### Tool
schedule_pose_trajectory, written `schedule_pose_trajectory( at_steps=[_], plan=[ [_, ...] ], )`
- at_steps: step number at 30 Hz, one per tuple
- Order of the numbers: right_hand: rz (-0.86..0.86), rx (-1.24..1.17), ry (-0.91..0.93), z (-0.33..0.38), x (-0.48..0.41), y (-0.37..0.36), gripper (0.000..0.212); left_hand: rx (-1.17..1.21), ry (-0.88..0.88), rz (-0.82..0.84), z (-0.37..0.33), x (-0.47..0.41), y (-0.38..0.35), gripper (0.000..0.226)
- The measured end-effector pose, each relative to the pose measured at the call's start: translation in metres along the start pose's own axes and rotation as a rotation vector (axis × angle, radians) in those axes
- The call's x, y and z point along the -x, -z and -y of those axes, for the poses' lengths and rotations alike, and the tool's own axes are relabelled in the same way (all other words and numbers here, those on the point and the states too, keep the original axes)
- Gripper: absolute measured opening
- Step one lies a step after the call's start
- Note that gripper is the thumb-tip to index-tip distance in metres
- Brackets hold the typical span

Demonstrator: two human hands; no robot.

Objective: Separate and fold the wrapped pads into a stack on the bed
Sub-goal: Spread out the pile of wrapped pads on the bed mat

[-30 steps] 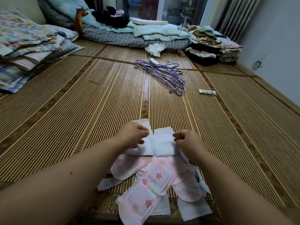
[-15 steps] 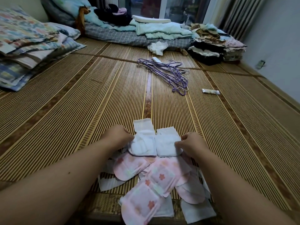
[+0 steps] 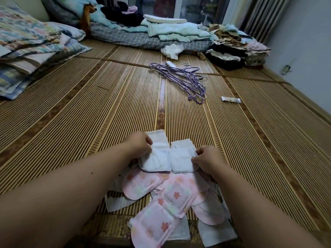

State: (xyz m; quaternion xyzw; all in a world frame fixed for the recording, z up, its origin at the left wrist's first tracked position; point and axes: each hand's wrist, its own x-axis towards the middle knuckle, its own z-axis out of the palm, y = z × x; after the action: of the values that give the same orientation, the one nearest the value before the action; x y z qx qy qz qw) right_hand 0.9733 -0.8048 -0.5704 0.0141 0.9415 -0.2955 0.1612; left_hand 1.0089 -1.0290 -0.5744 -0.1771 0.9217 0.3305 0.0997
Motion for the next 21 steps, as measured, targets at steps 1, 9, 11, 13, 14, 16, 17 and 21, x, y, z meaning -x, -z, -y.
schedule_pose_trajectory(
  at_steps=[1,9,11,13,14,16,17,21],
  plan=[
    [0.000,0.000,0.006,-0.0005,-0.0006,-0.0004,0.009,-0.017,-0.022,0.018,0.0008,-0.0015,0.0003,0.025],
    [0.005,0.000,0.025,-0.0013,-0.0016,-0.0017,0.018,-0.180,-0.115,0.049,-0.0012,-0.0030,-0.0085,0.013],
    [0.002,0.003,0.027,-0.0014,-0.0014,-0.0015,0.014,-0.225,-0.133,0.045,-0.0033,-0.0028,-0.0090,0.004],
    [-0.001,-0.020,0.024,-0.0026,-0.0012,-0.0021,0.011,-0.208,-0.144,0.033,-0.0038,-0.0025,-0.0082,0.004],
    [-0.003,-0.030,0.024,-0.0033,-0.0012,-0.0024,0.012,-0.174,-0.151,0.025,-0.0035,-0.0022,-0.0069,0.004],
    [-0.006,-0.034,0.028,-0.0041,-0.0015,-0.0026,0.014,-0.061,-0.191,0.015,-0.0022,-0.0003,-0.0033,0.006],
    [-0.006,-0.027,0.033,-0.0040,-0.0015,-0.0024,0.014,0.002,-0.227,0.016,-0.0019,0.0005,-0.0016,0.007],
    [-0.008,0.015,0.046,-0.0041,-0.0023,-0.0017,0.014,0.075,-0.367,-0.001,-0.0066,0.0012,-0.0017,0.009]
  ],
)
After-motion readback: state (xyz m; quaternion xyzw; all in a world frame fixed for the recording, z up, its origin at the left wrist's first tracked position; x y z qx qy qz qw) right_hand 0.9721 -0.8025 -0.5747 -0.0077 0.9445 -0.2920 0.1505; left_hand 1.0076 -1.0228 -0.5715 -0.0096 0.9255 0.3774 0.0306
